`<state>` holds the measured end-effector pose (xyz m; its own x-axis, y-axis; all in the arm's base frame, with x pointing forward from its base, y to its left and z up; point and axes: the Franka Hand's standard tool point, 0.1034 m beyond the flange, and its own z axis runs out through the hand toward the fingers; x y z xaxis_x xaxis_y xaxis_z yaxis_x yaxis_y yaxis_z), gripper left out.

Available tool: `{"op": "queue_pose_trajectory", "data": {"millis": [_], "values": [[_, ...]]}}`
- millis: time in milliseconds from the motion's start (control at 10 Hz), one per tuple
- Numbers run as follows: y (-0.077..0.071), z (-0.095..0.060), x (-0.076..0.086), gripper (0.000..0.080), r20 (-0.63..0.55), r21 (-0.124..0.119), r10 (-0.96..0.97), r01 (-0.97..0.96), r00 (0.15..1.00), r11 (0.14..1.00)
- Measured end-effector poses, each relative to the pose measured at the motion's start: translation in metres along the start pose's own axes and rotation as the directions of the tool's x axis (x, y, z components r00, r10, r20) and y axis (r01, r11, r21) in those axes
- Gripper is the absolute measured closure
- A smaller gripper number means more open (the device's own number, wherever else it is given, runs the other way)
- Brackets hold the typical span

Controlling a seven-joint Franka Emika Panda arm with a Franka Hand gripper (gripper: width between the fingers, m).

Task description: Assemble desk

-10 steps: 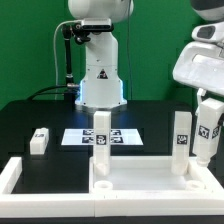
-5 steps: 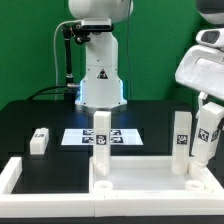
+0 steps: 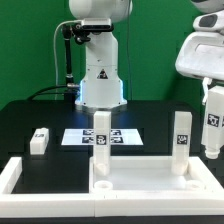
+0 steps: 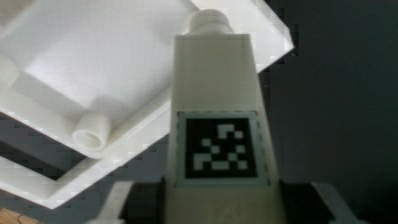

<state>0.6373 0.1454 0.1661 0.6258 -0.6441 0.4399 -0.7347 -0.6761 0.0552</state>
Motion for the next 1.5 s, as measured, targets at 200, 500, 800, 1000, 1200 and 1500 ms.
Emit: {"op": "queue_pose_trajectory", "data": {"millis": [200, 500, 800, 1000, 1200, 1500], "values": [[-0.002, -0.002, 0.002, 0.0509, -0.009, -0.032, -0.001, 0.001, 1.0, 0.999], [-0.002, -0.001, 0.001, 0.0509, -0.009, -0.035, -0.003, 0.003, 1.0, 0.999], [-0.01, -0.011, 0.021, 0.0509, -0.034, 0.033, -0.035, 0.036, 0.999, 0.999], [-0.004, -0.008, 0.043, 0.0509, -0.069, 0.102, -0.046, 0.053, 0.997, 0.993], [0.005, 0.002, 0.026, 0.0509, -0.071, 0.174, 0.001, 0.011, 0.997, 0.985], [0.002, 0.003, -0.001, 0.0509, -0.048, 0.184, 0.042, -0.033, 0.998, 0.982]]}}
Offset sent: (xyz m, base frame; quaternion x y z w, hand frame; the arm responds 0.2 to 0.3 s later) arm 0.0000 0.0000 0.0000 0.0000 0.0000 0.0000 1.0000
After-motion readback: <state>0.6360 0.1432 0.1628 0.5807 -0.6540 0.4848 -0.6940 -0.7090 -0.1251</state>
